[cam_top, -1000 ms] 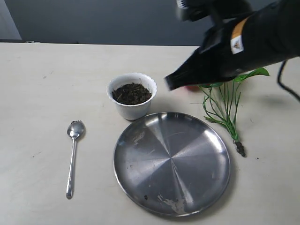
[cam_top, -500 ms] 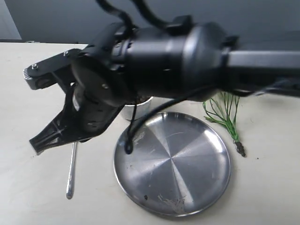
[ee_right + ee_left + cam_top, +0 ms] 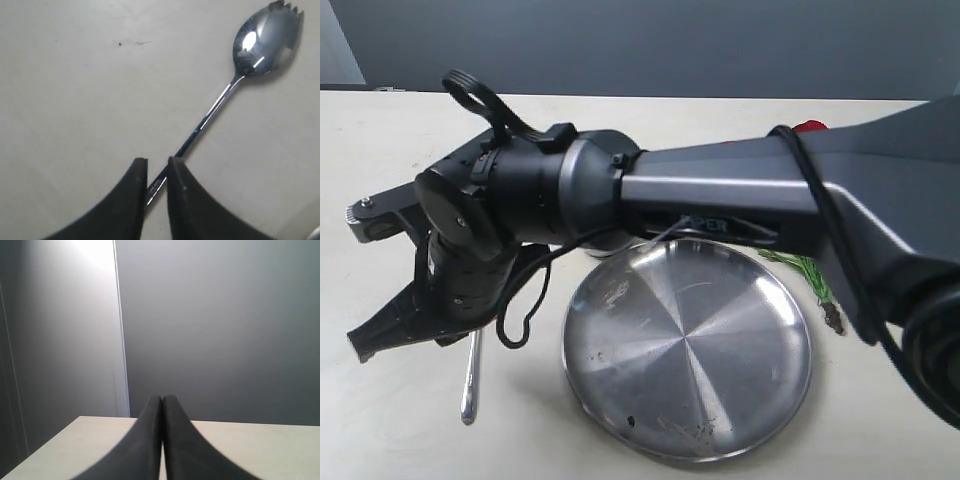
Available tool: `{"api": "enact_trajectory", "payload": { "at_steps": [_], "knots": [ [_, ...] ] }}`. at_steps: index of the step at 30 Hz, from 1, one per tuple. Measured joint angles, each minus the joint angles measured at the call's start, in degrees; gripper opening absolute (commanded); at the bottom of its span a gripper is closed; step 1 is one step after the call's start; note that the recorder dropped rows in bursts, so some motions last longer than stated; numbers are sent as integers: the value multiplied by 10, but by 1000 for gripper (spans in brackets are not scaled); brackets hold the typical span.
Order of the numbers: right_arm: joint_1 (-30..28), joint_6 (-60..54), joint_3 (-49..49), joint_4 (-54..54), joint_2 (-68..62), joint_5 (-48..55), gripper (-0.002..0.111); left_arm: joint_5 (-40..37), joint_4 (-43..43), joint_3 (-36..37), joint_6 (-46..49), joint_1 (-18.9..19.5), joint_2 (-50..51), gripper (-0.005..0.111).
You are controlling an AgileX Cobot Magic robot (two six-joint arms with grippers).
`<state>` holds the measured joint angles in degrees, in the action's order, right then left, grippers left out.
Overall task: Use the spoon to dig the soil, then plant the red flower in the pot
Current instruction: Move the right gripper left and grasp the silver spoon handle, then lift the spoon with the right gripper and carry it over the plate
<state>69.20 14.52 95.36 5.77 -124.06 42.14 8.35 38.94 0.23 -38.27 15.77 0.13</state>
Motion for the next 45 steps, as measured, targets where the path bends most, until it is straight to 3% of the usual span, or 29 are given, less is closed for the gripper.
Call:
{"api": "enact_trajectory", "payload": {
  "at_steps": [3,20,22,26,36,45],
  "knots": [
    [0,-4,0,2,-11,-1,39,0,0,0,0,0,0,0],
    [0,17,1,-9,-67,-17,35,0,0,0,0,0,0,0],
    [0,18,1,-9,-67,-17,30,0,0,0,0,0,0,0],
    [0,21,4,-10,-69,-14,0,0,0,0,0,0,0,0],
    [1,14,5,10,-71,-16,-1,0,0,0,0,0,0,0],
    [1,-98,4,10,1,-14,-1,0,0,0,0,0,0,0]
  ]
}}
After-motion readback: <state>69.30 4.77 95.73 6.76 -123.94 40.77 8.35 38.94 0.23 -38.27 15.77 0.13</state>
